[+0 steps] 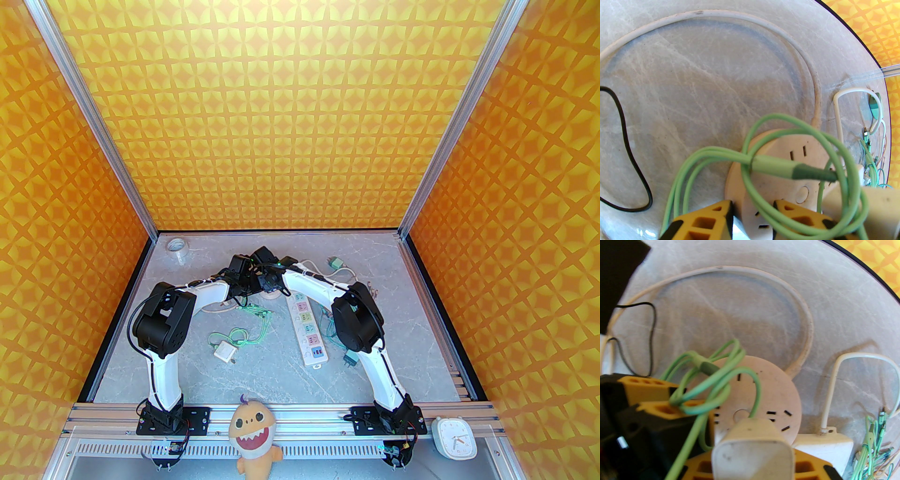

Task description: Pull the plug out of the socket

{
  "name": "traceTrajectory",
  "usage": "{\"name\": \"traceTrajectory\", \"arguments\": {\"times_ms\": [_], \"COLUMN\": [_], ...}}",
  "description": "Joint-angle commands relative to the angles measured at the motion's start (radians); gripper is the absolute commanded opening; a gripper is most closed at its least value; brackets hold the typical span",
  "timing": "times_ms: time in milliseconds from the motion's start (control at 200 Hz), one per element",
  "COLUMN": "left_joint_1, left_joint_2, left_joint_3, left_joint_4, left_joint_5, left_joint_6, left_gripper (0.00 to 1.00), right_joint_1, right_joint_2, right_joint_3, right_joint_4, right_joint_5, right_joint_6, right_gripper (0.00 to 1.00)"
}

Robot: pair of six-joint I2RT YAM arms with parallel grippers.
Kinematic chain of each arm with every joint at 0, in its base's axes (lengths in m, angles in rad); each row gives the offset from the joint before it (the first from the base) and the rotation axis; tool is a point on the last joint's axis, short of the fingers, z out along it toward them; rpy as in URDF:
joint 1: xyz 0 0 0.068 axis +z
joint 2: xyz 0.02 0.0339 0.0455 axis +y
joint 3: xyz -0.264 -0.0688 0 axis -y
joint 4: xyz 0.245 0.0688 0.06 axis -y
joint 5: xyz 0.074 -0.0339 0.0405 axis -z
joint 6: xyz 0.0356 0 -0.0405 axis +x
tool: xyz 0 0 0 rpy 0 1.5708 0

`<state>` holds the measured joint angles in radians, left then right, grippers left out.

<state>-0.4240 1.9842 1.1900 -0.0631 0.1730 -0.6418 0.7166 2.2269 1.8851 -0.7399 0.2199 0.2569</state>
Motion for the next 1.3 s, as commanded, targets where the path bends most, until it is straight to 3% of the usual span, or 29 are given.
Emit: {"name": "traceTrajectory", "arguments": {"times_ms": [0,235,485,820,1010,1215,1295], "left_joint_1": [-0.049,-0.051,-0.05,-0.044,-0.041,-0.038,-0.038], "left_joint_2": [-0.001,-0.186,-0.338,-0.42,-0.426,-0.418,-0.418], "left_joint_3": [-0.108,-0.245,-0.371,-0.429,-0.434,-0.431,-0.43], "left_joint_4": [-0.05,0.135,0.301,0.349,0.347,0.344,0.343], "left_joint_5": [0.013,0.013,0.01,-0.032,-0.036,-0.036,-0.036], "left_joint_6": [0.031,0.064,0.089,0.095,0.094,0.088,0.086], "left_gripper": [0.38,0.51,0.73,0.78,0.8,0.81,0.81], "right_joint_1": [-0.029,-0.1,-0.183,-0.24,-0.241,-0.242,-0.242], "right_joint_2": [-0.05,-0.032,0.041,0.223,0.272,0.279,0.264], "right_joint_3": [-0.003,0.034,0.113,0.288,0.3,0.29,0.275], "right_joint_4": [0.066,0.092,0.13,0.145,0.169,0.156,0.148], "right_joint_5": [-0.103,-0.167,-0.244,-0.363,-0.393,-0.4,-0.389], "right_joint_6": [0.008,0.047,0.12,0.172,0.204,0.203,0.196], "right_gripper": [0.17,0.17,0.21,0.25,0.27,0.4,0.55]}}
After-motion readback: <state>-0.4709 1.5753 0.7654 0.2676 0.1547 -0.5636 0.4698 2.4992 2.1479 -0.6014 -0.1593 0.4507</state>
